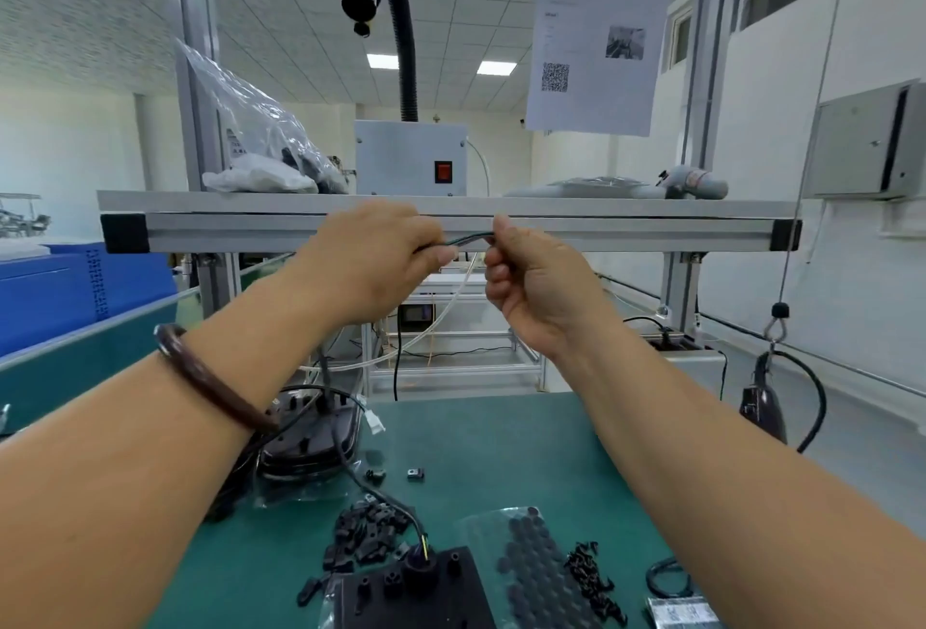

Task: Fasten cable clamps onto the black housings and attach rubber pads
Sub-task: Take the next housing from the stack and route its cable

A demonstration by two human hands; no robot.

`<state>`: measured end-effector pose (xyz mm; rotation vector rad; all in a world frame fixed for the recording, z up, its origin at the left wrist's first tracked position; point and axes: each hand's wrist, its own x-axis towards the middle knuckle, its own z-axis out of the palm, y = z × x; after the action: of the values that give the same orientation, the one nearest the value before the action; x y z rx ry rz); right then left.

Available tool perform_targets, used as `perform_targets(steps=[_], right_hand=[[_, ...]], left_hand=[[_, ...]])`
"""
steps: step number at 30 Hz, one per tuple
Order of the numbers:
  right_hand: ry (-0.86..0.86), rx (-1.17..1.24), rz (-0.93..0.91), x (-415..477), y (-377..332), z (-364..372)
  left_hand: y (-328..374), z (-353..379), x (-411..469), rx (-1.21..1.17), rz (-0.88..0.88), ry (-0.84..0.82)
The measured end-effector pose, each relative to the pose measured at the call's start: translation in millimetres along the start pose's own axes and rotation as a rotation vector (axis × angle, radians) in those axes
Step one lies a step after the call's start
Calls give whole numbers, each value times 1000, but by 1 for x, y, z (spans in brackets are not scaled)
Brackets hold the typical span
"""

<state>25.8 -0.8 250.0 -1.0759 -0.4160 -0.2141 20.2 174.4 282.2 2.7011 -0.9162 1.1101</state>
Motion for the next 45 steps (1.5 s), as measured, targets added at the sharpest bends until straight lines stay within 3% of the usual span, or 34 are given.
perform_targets(steps=[2, 8, 14, 17, 21, 25, 29, 31, 33, 36, 37, 39, 42, 45], right_hand=[[29, 7, -5, 0, -1, -3], [135, -167, -43, -1, -14, -23], [142, -292, -89, -8, -34, -32], [173, -233, -66, -7, -46, -46], [180, -109, 0, -8, -34, -54], [70, -44, 180, -19, 22, -41], [165, 256, 332, -46, 79, -29], [246, -5, 378, -63, 110, -26], [253, -471, 357, -79, 133, -20], [-160, -895, 377, -91, 148, -6], [-290, -981, 385, -92, 152, 0], [-399, -1008, 369, -92, 154, 7], [-314, -886, 367, -88, 155, 12], [-187, -720, 360, -82, 149, 9]], left_hand=[[-6, 4, -7, -64, -23, -46], [-17, -5, -21, 197, 28, 77], [-9, -14, -13, 190, 44, 25], [-6, -18, -6, 173, 46, 19], [-27, -22, -10, 109, -97, 87], [-39, -14, -40, 67, -293, 339], [-37, 3, -76, 27, -385, 444], [-46, 5, -79, 10, -454, 434], [-57, 2, -72, -150, -653, 396], [-64, -7, -50, -960, -997, 457], [-62, -10, -44, -1208, -1023, 484], [-57, -16, -34, -1484, -957, 496], [-43, -15, -36, -1577, -735, 437], [-15, 13, -66, -1159, -747, 525]])
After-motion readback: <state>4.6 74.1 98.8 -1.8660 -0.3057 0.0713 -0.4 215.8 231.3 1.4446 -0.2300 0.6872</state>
